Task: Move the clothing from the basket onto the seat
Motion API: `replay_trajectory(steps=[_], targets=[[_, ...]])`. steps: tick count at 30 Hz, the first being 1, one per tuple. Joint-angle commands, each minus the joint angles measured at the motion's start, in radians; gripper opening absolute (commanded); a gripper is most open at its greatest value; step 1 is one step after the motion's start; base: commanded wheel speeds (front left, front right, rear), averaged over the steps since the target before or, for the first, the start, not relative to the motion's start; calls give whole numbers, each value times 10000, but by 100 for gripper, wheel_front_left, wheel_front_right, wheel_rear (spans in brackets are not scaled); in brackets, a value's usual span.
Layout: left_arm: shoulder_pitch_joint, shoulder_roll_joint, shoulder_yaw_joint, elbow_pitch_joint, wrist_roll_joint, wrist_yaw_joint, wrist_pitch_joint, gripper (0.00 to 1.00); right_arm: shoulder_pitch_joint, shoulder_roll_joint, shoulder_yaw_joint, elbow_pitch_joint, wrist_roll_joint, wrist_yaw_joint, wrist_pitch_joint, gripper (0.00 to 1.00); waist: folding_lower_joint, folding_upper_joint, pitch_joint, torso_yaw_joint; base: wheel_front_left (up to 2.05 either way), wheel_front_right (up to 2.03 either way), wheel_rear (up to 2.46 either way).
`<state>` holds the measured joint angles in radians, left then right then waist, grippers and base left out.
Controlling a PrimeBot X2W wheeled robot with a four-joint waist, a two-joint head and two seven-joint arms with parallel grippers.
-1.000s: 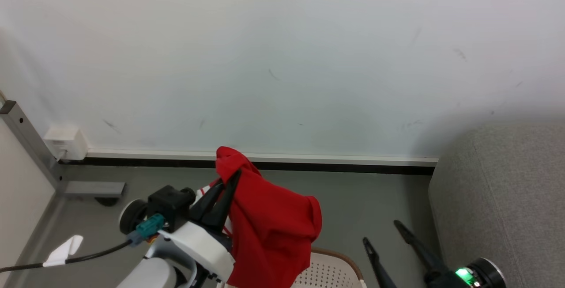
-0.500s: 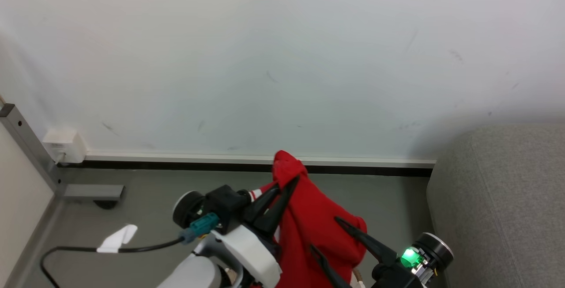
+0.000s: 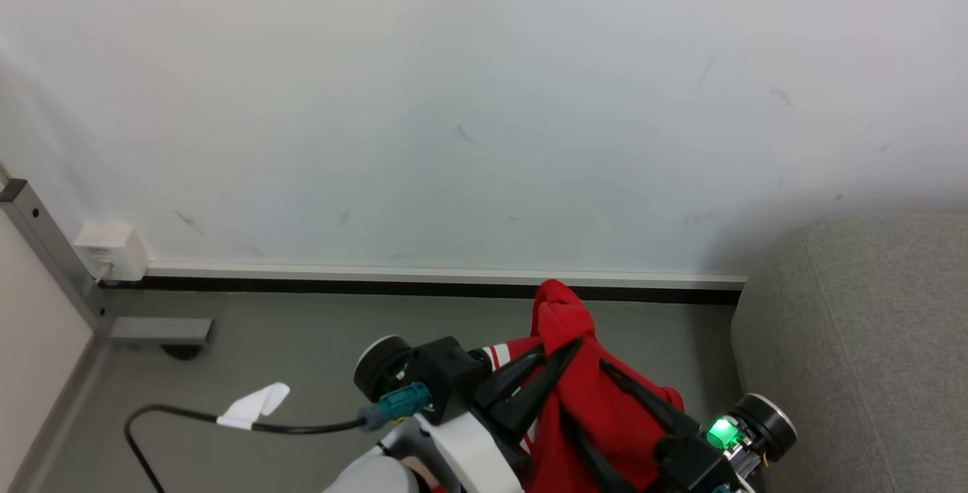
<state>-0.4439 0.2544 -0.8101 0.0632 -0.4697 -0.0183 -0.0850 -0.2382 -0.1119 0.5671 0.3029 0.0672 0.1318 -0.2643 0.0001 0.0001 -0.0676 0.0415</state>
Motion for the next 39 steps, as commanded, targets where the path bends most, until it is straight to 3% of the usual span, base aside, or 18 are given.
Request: replay_trajectory(steps=[1, 3, 4, 5, 6, 7, 15, 16, 18, 19, 20, 30, 39], targets=[[38, -45, -4, -78, -245, -69, 39, 0, 95, 29, -50, 133, 24, -21, -1, 100, -1, -1, 7, -21, 0, 0, 0], [76, -72, -87, -128, -280, -145, 94, 0, 96, 79, -49, 268, 185, -21, -1, 100, -1, -1, 12, -34, 0, 0, 0], [110, -96, -109, -146, -336, -183, 89, 0, 103, 95, -98, 375, 241, -21, -1, 95, -1, -1, 8, -42, 0, 0, 0], [125, -96, -134, -152, -377, -237, 84, 0, 96, 110, -68, 479, 276, -21, -1, 47, -1, -1, 7, -47, 0, 0, 0], [147, -98, -155, -137, -440, -243, 85, 0, 73, 140, -46, 568, 373, -21, -1, 15, -1, -1, 5, -53, 0, 0, 0], [157, -103, -173, -114, -470, -268, 79, 0, 30, 178, -6, 611, 480, -21, -1, 0, -1, -1, 5, -59, 0, 0, 0], [233, -84, -122, 107, -546, -206, -114, 0, -14, 271, -441, 470, 871, -21, -3, 0, -1, -1, 9, -139, 0, 0, 0], [257, -77, -113, 150, -559, -191, -171, 6, 26, 262, -553, 411, 870, -21, -3, 0, -1, -1, 12, -161, 0, 0, 0], [297, -49, -87, 240, -578, -171, -244, 38, 124, 228, -740, 336, 938, -21, -3, 0, -1, -1, 38, -241, 0, 0, 0], [306, -40, -85, 282, -582, -175, -293, 83, 155, 202, -864, 274, 960, -21, -3, 0, -1, -1, 53, -289, 0, 0, 0], [358, -46, -61, 388, -634, -178, -371, 100, 220, 114, -1111, 200, 1008, -21, -3, 0, -1, -1, 82, -417, 0, 0, 0], [558, -175, -123, 1058, -706, -197, -865, 100, 603, -232, -2257, -342, 858, -21, -3, 0, -1, -1, 290, -1491, 0, 0, 0], [762, -489, -299, 1666, -556, -235, -1425, 100, 810, -431, -3175, -873, 648, -22, -3, 0, -1, -1, 519, -3072, 0, 0, 0]])
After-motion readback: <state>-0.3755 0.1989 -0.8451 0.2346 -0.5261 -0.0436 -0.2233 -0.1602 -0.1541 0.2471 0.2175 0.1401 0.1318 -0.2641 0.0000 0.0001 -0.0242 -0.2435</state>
